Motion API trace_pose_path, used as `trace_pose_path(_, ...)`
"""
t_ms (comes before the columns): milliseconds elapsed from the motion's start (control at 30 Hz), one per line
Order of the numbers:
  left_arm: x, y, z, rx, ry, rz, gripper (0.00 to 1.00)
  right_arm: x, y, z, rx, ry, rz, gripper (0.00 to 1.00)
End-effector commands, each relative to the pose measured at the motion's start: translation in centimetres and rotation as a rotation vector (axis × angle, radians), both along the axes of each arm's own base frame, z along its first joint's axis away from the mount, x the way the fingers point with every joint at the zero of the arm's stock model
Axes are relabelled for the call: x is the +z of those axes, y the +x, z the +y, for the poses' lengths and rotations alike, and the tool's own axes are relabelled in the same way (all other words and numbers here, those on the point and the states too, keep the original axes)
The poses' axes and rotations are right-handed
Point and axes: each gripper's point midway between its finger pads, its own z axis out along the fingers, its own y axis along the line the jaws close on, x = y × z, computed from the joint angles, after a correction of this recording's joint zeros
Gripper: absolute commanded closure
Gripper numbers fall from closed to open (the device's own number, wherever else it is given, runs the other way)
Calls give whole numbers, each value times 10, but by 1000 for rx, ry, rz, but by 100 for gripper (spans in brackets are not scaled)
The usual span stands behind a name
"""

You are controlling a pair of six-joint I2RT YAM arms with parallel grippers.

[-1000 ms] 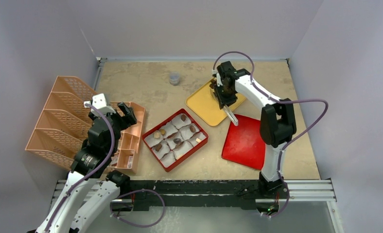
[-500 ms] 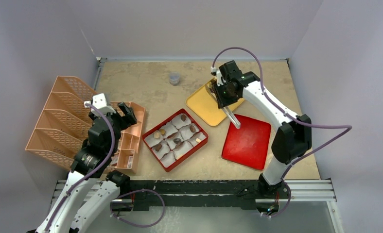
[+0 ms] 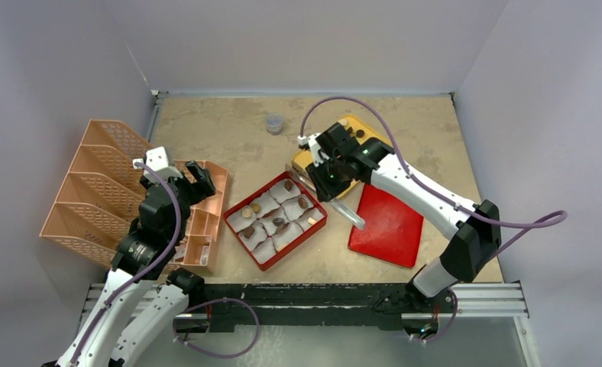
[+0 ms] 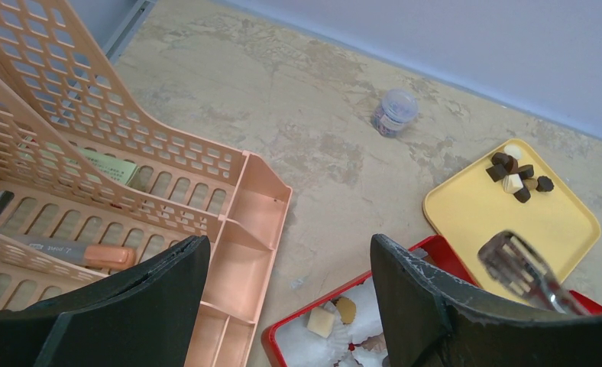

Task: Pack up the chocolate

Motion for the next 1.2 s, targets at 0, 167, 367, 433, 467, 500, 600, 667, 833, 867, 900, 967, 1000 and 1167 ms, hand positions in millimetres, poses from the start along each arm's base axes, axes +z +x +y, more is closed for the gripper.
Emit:
trace_pose_path(0,12,3,0,5,-18,-40,24,3,-39,21,80,51,54,75)
trace_pose_path(167,12,3,0,6,-18,-40,24,1,-70,43,159,84,99,75)
trace_pose_path(367,12,2,1,9,-18,-41,24,-5,-109,63,265,84,159,75)
trace_pose_path(433,12,1,1,10,-20,-43,24,-8,-121,65,288,80,181,75)
trace_pose_path(467,12,1,2,12,-21,-46,24,-10,-125,66,295,76,190,75)
trace_pose_path(500,13,1,2,11,-21,-46,24,-11,-129,66,299,71,196,75)
trace_pose_path(600,13,1,2,12,-22,-47,24,-13,-142,67,318,70,221,74)
trace_pose_path(667,13,1,2,12,-21,-47,24,-16,-151,69,337,66,240,74)
trace_pose_path(833,13,1,1,9,-23,-48,24,-22,-164,69,358,53,268,73)
trace_pose_path(867,13,1,1,9,-22,-47,24,-23,-167,69,365,53,275,73)
trace_pose_path(900,13,1,1,9,-21,-47,24,-25,-169,69,370,50,281,73)
trace_pose_path(967,13,2,1,9,-21,-45,24,-28,-171,69,377,38,289,72)
trace_pose_path(1000,13,1,1,9,-21,-47,24,-30,-172,68,379,33,291,72)
trace_pose_path(1167,12,1,1,8,-21,-44,24,-33,-170,69,376,20,288,71)
